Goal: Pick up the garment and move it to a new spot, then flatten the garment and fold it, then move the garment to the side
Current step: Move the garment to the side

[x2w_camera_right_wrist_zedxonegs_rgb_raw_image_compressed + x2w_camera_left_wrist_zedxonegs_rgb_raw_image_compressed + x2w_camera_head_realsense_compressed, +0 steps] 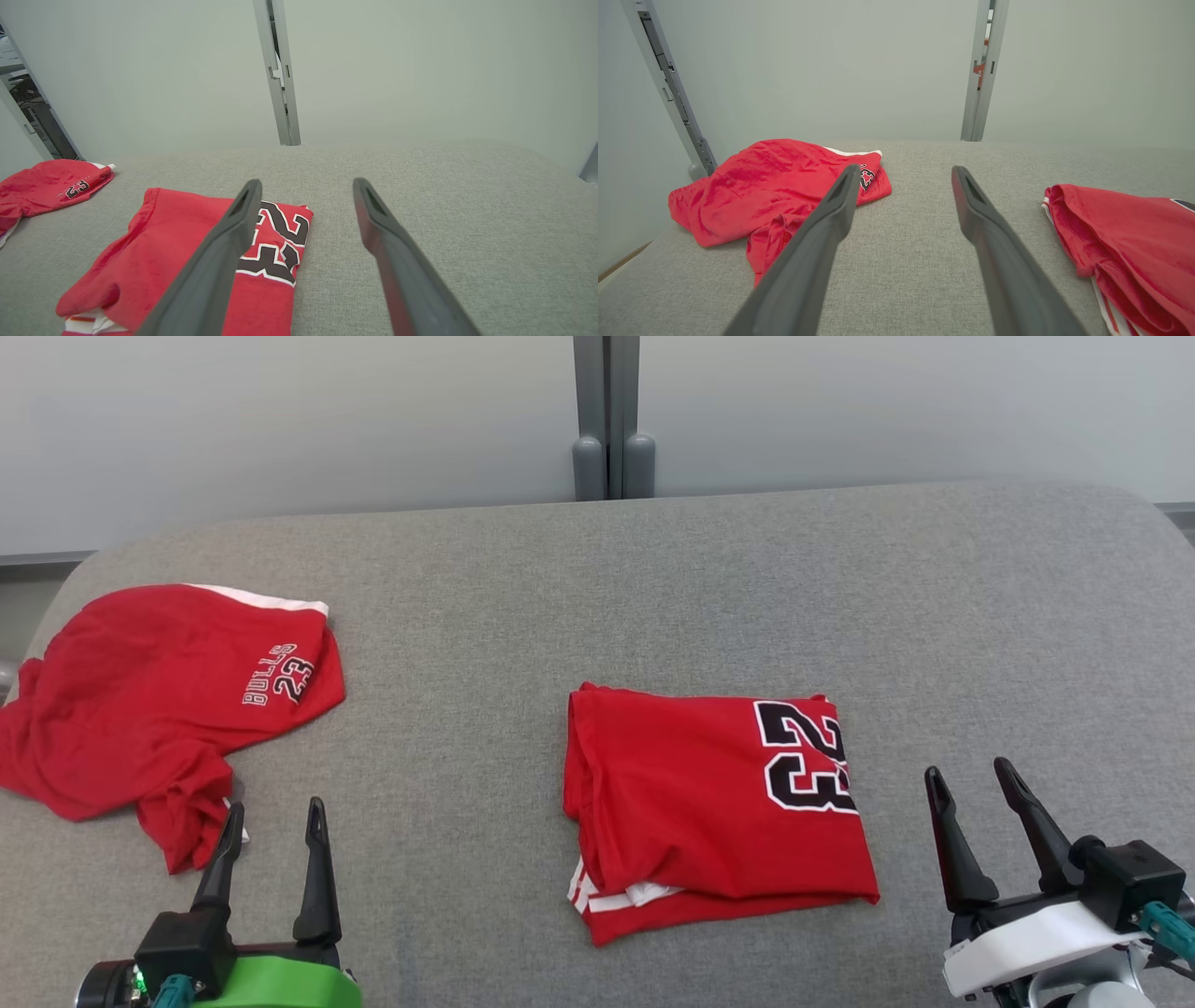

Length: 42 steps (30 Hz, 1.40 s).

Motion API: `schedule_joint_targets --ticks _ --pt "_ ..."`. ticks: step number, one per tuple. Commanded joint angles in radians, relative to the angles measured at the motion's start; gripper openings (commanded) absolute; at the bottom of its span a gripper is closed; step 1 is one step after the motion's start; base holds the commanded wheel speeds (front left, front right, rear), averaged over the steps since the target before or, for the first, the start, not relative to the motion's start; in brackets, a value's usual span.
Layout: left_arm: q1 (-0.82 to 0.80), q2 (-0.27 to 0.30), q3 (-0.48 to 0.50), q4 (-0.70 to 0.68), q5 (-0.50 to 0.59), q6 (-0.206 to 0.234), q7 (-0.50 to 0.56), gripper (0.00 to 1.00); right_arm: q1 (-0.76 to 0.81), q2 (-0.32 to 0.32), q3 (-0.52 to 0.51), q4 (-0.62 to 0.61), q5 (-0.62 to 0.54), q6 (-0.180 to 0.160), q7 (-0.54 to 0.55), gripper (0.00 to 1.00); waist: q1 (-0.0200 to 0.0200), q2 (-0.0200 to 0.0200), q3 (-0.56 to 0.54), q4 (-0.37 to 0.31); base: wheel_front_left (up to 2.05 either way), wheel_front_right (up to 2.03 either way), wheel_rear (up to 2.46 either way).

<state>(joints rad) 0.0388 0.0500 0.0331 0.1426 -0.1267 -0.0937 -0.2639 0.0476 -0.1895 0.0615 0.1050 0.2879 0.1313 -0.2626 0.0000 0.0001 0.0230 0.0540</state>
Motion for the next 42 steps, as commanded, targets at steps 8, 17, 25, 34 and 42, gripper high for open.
schedule_joint_targets --ticks 8,17,25,34,42 --pt "-0.005 0.002 -0.003 -0.005 0.004 -0.003 0.000 1.00 -0.065 -0.022 0.014 0.019 -0.012 -0.001 0.011 1.00 0.0000 -0.0001 0.025 0.009 0.00 0.00 0.00" --pt "-0.047 0.002 -0.024 -0.006 -0.005 0.007 0.000 1.00 -0.252 -0.074 0.076 0.097 -0.013 -0.001 0.090 1.00 0.0000 -0.0001 0.081 0.032 0.00 0.00 0.00" --pt "-0.079 0.002 -0.060 -0.005 -0.028 0.025 0.000 1.00 -0.331 -0.074 0.120 0.272 0.012 -0.001 0.143 1.00 0.0000 -0.0001 0.133 0.061 0.00 0.00 0.00" --pt "-0.096 0.002 -0.088 -0.007 -0.035 0.044 0.000 1.00 -0.304 -0.047 0.155 0.407 0.043 -0.001 0.142 1.00 0.0000 -0.0001 0.165 0.074 0.00 0.00 0.00" --pt "-0.102 0.002 -0.103 -0.007 -0.047 0.058 0.000 1.00 -0.309 -0.012 0.202 0.496 0.057 -0.001 0.146 1.00 0.0000 -0.0001 0.178 0.068 0.00 0.00 0.00"
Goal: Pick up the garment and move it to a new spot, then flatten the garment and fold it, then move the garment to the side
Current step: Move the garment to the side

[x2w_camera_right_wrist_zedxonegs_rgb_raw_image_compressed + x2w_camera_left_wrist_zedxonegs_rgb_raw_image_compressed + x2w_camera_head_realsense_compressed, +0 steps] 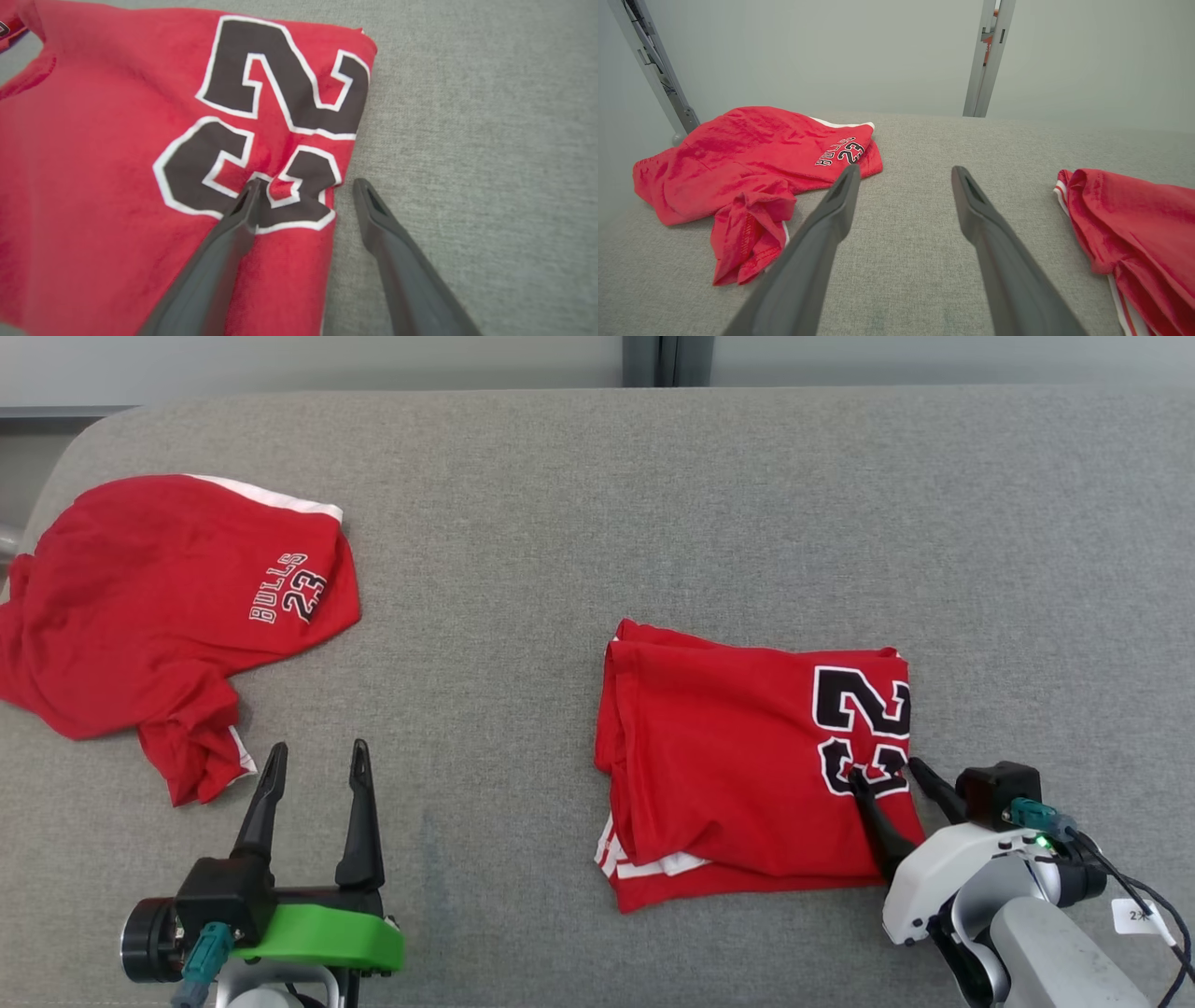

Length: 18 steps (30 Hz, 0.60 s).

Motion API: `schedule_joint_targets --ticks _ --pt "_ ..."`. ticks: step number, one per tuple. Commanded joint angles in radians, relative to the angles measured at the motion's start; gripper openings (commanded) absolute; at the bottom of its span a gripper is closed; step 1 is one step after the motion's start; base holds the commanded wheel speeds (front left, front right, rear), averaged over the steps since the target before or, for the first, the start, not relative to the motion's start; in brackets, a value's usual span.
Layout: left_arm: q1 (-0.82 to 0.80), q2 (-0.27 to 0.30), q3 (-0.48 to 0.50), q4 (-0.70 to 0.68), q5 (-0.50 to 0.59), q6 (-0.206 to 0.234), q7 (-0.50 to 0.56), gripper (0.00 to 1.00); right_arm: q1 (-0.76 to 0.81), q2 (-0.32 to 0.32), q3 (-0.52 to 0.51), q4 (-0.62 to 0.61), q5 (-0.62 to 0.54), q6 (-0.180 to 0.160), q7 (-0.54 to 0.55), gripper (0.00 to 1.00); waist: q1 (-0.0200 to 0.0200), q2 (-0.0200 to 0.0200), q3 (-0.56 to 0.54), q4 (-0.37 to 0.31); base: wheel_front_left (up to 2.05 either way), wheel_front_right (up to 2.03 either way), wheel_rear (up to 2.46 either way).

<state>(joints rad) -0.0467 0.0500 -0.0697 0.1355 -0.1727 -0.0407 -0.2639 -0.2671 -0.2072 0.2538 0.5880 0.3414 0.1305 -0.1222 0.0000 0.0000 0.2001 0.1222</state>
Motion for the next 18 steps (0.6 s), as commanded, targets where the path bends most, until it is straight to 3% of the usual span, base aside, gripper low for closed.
schedule_joint_targets --ticks 1,2,3,10,18 --pt "-0.020 0.002 -0.001 0.002 -0.002 0.005 0.000 1.00 0.002 0.011 0.019 0.021 0.011 0.000 0.005 0.44 0.0000 0.0000 0.002 0.000 0.00 0.00 0.00" --pt "-0.023 0.002 -0.002 0.004 -0.003 0.004 0.000 1.00 -0.005 0.014 0.025 0.025 0.016 0.000 0.003 0.06 0.0000 0.0000 0.003 0.000 0.00 0.00 0.00" --pt "-0.024 0.002 -0.002 0.005 -0.005 0.003 0.000 1.00 -0.014 0.013 0.029 0.032 0.020 0.000 0.001 0.00 0.0000 0.0000 0.004 0.001 0.00 0.00 0.00" --pt "-0.037 0.002 -0.013 -0.002 -0.012 0.007 0.000 1.00 -0.125 -0.050 0.037 0.039 0.029 -0.001 -0.021 0.00 0.0000 0.0000 0.030 0.007 0.00 0.00 0.00" --pt "-0.088 0.002 -0.059 -0.026 -0.025 0.019 0.000 1.00 -0.281 -0.207 0.048 -0.012 0.032 -0.001 0.019 0.00 0.0000 0.0000 0.144 -0.017 0.00 0.00 0.00"
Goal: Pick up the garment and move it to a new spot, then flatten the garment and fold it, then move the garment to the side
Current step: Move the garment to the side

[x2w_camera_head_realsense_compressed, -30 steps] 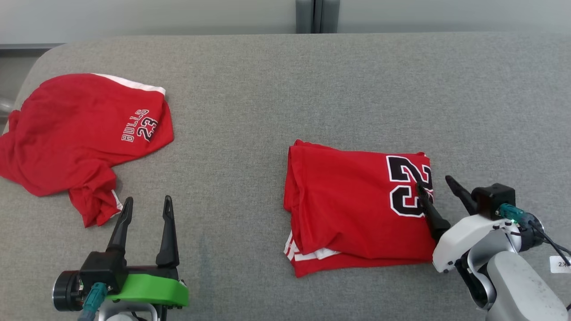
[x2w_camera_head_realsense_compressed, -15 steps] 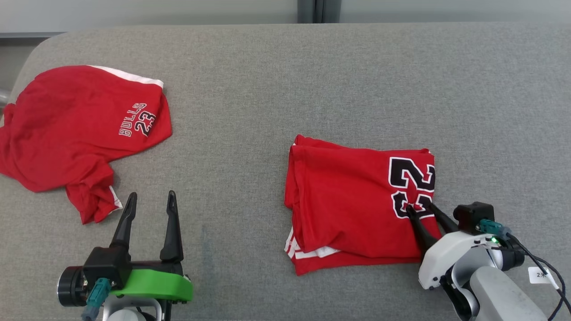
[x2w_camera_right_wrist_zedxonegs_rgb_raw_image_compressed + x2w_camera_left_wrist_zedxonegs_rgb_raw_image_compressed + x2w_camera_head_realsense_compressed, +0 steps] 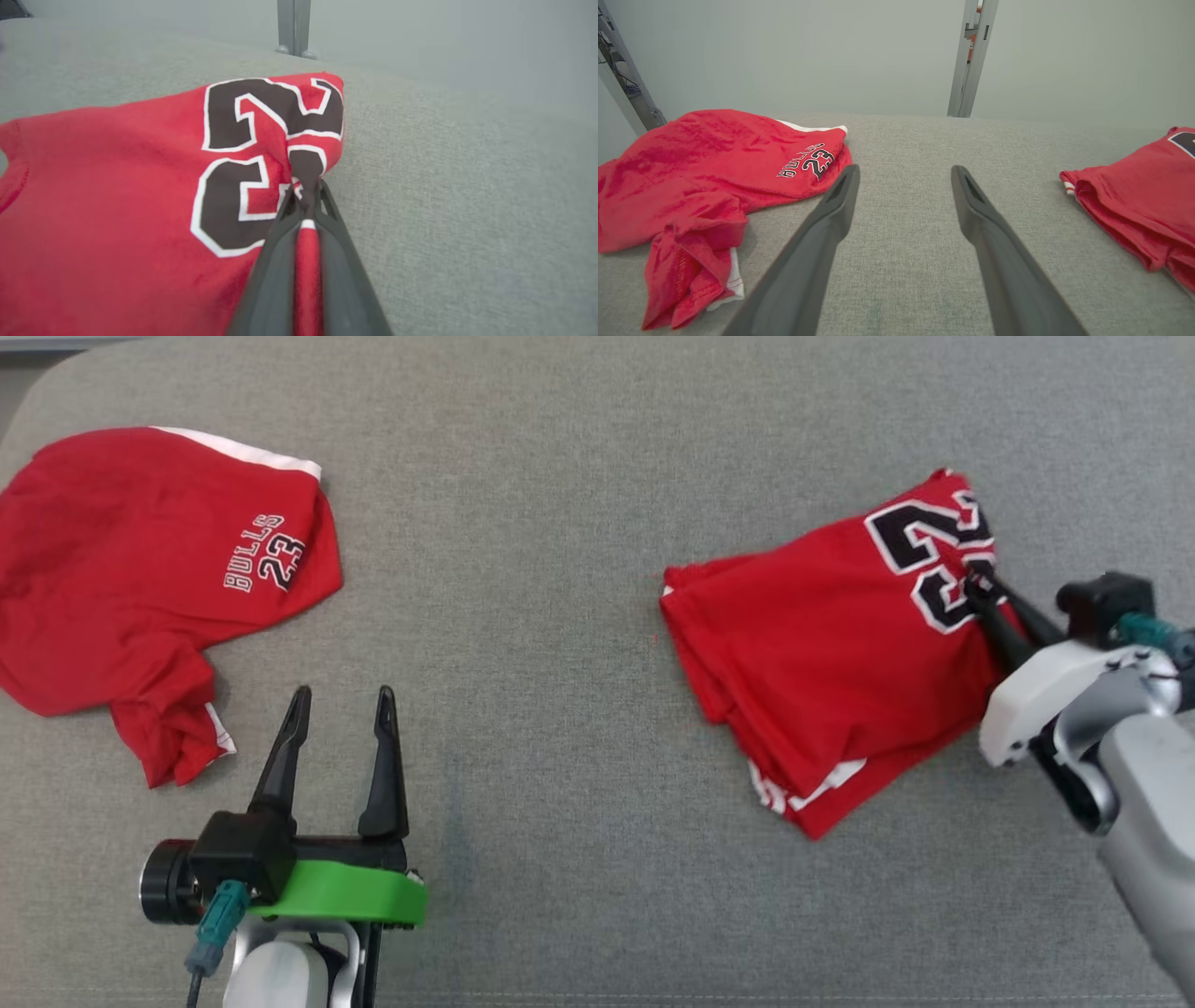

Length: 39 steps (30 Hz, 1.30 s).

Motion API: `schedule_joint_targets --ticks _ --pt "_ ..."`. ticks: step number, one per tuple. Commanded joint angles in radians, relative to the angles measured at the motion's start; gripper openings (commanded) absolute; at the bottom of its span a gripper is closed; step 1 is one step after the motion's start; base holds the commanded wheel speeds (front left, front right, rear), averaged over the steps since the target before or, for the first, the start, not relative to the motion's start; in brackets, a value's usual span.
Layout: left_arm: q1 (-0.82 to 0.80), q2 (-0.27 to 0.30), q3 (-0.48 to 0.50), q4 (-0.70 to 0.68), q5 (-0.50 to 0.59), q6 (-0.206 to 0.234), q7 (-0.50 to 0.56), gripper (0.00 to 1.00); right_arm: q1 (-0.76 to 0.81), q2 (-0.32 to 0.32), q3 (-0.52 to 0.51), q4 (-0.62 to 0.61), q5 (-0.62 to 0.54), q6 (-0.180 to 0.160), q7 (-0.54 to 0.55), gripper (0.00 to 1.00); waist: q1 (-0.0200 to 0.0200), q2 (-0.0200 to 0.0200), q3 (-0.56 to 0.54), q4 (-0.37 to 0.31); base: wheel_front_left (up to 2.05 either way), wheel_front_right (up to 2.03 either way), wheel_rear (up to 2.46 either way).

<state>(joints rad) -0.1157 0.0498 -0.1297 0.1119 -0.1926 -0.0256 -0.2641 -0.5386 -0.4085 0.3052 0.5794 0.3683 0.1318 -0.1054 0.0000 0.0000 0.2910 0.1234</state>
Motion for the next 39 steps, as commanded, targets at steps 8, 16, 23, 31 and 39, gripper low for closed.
schedule_joint_targets --ticks 8,16,23,31,39 --pt "-0.104 0.002 -0.018 -0.027 0.036 0.003 0.000 1.00 -0.141 -0.191 -0.038 -0.048 0.045 -0.002 0.015 0.00 0.0000 0.0000 0.217 -0.119 0.00 0.00 0.00" --pt "-0.201 0.019 -0.022 -0.028 0.101 -0.025 0.000 1.00 -0.237 -0.335 -0.082 -0.036 0.086 -0.002 -0.003 0.00 0.0000 0.0000 0.333 -0.224 0.00 0.00 0.00" --pt "-0.212 0.023 -0.025 -0.060 0.122 -0.028 0.000 1.00 -0.297 -0.455 -0.083 -0.044 0.091 -0.002 0.022 0.00 0.0000 0.0000 0.360 -0.246 0.00 0.00 0.00" --pt "-0.179 0.022 -0.019 -0.106 0.131 -0.021 0.001 1.00 -0.394 -0.538 -0.058 -0.051 0.131 -0.002 0.068 0.00 0.0000 0.0000 0.369 -0.257 0.00 0.00 0.00" --pt "-0.185 0.015 -0.036 -0.120 0.129 -0.019 0.001 1.00 -0.463 -0.545 -0.010 0.037 0.147 -0.002 0.066 1.00 0.0000 0.0000 0.376 -0.240 0.00 0.00 0.00"
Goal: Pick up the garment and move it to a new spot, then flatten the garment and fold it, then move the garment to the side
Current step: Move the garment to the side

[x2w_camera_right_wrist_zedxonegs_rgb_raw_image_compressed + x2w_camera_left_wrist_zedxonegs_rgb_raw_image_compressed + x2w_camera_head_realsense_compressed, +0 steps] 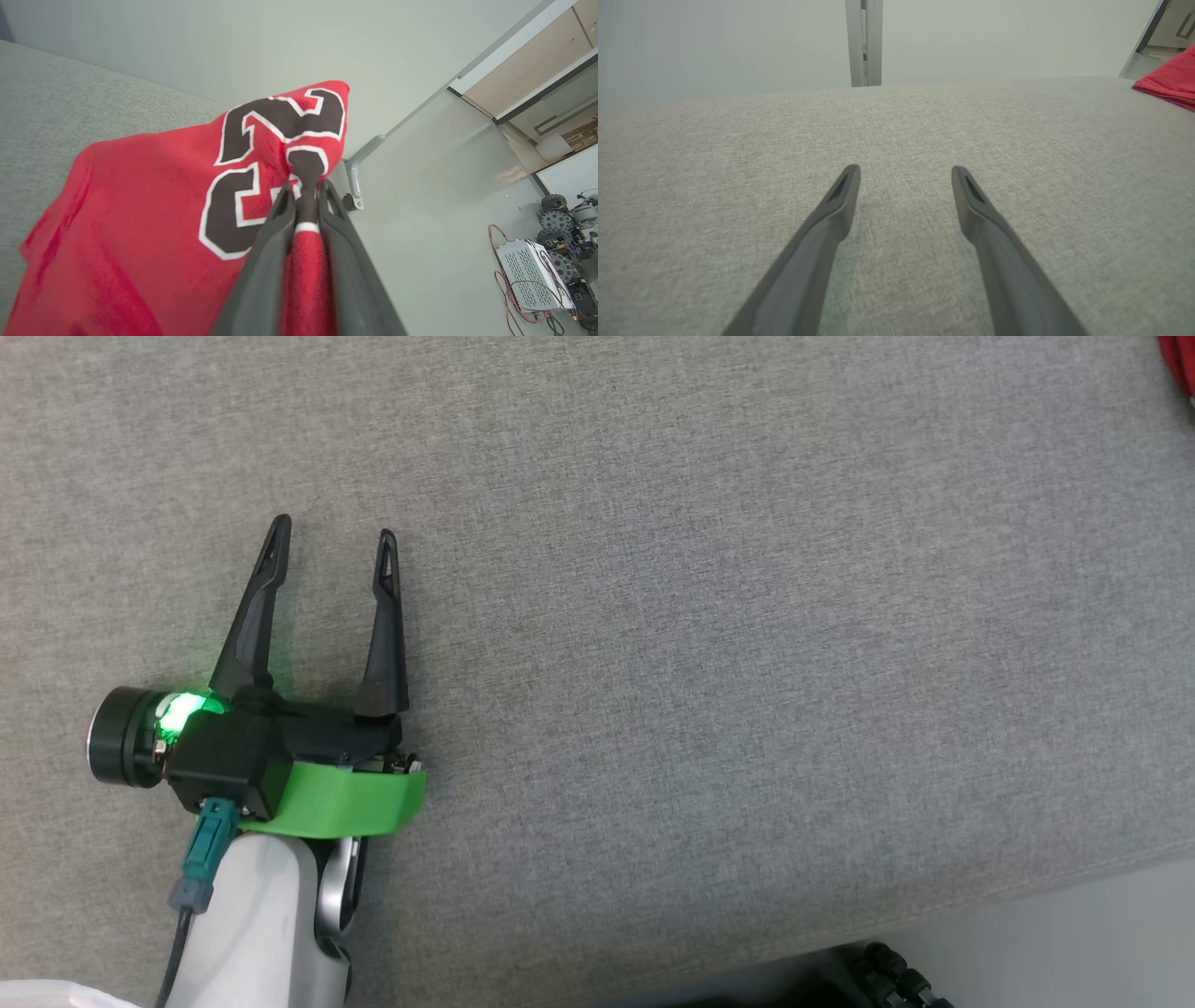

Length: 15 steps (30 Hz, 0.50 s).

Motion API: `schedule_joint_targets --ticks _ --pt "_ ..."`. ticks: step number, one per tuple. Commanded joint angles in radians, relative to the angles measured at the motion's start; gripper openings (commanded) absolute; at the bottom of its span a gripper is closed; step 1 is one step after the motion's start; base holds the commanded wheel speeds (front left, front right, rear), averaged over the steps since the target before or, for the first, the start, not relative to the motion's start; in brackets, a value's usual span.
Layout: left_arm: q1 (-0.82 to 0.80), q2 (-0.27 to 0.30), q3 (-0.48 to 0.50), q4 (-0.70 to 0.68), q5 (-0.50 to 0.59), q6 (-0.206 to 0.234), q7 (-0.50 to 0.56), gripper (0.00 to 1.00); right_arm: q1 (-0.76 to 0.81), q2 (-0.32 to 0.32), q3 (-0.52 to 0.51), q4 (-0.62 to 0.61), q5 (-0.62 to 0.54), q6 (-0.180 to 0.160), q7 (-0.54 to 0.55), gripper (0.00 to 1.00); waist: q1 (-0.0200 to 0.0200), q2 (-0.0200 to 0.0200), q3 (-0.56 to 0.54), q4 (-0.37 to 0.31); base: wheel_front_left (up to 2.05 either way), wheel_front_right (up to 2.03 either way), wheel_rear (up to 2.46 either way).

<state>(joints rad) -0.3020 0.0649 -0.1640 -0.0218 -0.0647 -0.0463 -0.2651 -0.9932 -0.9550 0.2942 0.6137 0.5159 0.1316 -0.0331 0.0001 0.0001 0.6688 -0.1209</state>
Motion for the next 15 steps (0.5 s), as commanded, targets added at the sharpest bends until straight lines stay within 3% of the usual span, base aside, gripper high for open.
schedule_joint_targets --ticks 1,10,15 --pt "0.001 0.000 -0.002 0.012 -0.001 0.002 0.002 1.00 -0.020 -0.001 0.005 0.016 -0.013 -0.002 -0.019 1.00 -0.0001 -0.0001 -0.005 0.009 0.00 0.00 0.00" --pt "0.051 -0.004 0.028 0.017 -0.031 0.015 0.001 1.00 -0.071 0.039 0.056 0.064 -0.058 -0.002 -0.137 1.00 -0.0001 -0.0001 -0.109 0.035 0.00 0.00 0.00" --pt "0.102 -0.006 0.055 0.026 -0.044 0.021 0.001 1.00 -0.042 0.102 0.089 0.040 -0.064 -0.002 -0.191 1.00 -0.0001 -0.0001 -0.205 0.052 0.00 0.00 0.00"
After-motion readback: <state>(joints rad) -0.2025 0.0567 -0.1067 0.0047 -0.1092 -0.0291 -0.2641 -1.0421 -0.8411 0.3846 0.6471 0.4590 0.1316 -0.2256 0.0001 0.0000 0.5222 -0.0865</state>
